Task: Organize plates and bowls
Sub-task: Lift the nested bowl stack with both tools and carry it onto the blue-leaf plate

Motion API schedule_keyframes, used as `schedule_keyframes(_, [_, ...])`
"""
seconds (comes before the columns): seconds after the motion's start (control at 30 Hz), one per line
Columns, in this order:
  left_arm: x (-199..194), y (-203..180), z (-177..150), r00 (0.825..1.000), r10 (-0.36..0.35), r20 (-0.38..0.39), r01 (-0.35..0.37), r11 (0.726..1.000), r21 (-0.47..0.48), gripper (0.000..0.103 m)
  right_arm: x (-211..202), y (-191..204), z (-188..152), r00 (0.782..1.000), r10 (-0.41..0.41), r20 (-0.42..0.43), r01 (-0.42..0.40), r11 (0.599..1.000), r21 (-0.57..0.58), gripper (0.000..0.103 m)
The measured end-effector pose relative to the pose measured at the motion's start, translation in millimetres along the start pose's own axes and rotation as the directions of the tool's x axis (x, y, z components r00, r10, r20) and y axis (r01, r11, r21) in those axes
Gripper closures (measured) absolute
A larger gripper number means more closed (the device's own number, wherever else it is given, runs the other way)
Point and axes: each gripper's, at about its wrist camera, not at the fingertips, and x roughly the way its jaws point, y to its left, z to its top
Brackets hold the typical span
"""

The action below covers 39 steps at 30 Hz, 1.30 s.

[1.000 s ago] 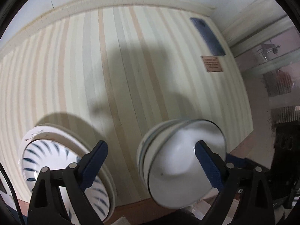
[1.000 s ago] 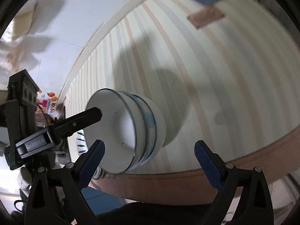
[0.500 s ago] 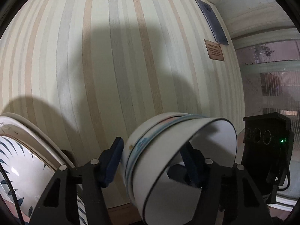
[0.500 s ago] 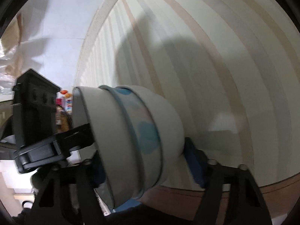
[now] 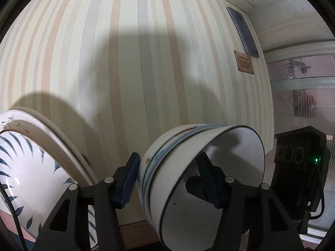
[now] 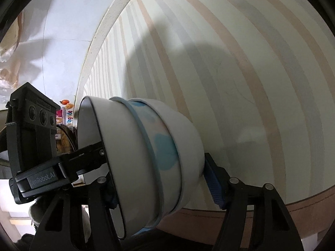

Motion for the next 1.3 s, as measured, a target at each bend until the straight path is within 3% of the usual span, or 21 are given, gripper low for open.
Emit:
schedule_keyframes(0.5, [-74.4,46.4,-8.3,0.989,-0.014,0.145,0.027,0.995,-0.093,0.049,4.5,87.6,9.0,0.999,0.002,-0.039,-0.009,0.985,-0.173,0.034])
schedule_keyframes(0.87, [-116.5,122.1,-36.2,0.967,0.033,0.253,0.038,0.961,-0.273,0.049,61.7,161.1,4.8,0.988,0.016,-0.156,-0.066,0.945,-0.320,0.034])
schedule_keyframes(1.13, [-119.0,166.4,-53.6,0.953,0.087,0.289,0.027,0.928,-0.371,0.049,115.7,184.2,-13.8,0.971,-0.007,-0.241,-0.090,0.916,-0.392,0.034])
schedule_keyframes(1.3, [-115.6,183.3,-61.3,0.947,0.110,0.301,0.016,0.922,-0.387,0.049,139.7,189.7,-25.0,0.964,-0.042,-0.261,-0.077,0.901,-0.427,0.034])
